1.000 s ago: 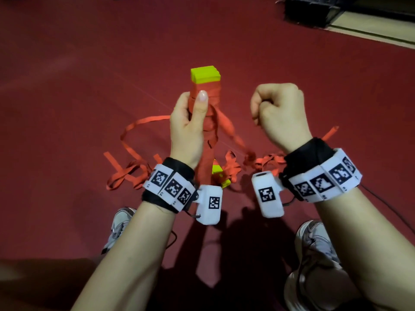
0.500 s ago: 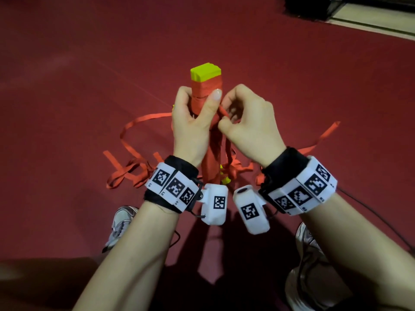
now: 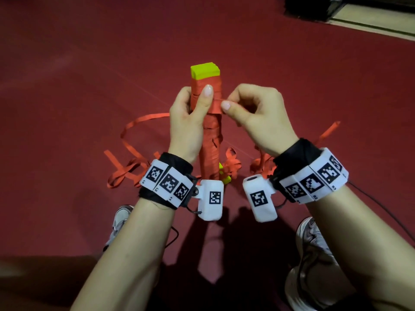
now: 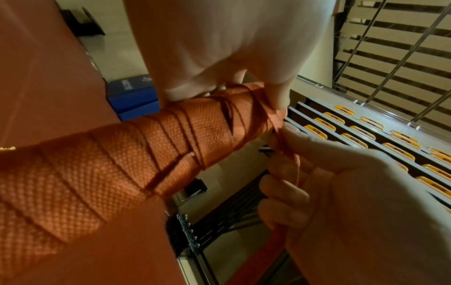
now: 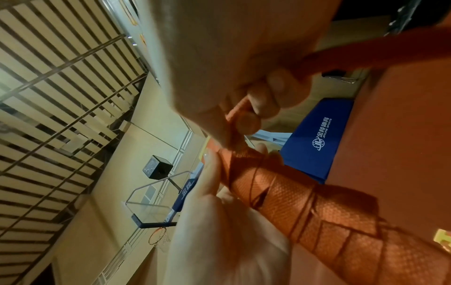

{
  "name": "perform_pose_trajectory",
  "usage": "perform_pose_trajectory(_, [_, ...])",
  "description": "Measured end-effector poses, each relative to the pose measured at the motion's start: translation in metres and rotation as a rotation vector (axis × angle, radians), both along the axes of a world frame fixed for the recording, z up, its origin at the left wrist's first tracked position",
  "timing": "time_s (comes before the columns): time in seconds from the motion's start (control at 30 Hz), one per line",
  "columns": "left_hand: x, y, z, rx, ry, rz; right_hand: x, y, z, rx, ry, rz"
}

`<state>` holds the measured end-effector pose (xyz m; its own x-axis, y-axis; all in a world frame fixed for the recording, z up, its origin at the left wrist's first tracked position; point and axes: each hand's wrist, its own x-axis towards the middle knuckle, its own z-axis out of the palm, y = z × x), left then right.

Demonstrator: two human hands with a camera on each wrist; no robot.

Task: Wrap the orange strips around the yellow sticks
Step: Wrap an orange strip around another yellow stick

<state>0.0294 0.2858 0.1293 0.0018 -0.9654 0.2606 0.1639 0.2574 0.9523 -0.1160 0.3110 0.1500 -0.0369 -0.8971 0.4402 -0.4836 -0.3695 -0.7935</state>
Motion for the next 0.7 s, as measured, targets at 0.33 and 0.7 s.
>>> perform_pose_trajectory(0.33, [0.000,0.008,0.006,0.040,0.044,-0.121,0.006,-0.002,-0.013,0.220,0.070,-0.127])
perform_pose_trajectory(0.7, [0.014,-0.005,0.000,0.087,0.145,-0.177,0.010,0.004,-0.009,0.244,-0.005,-0.116])
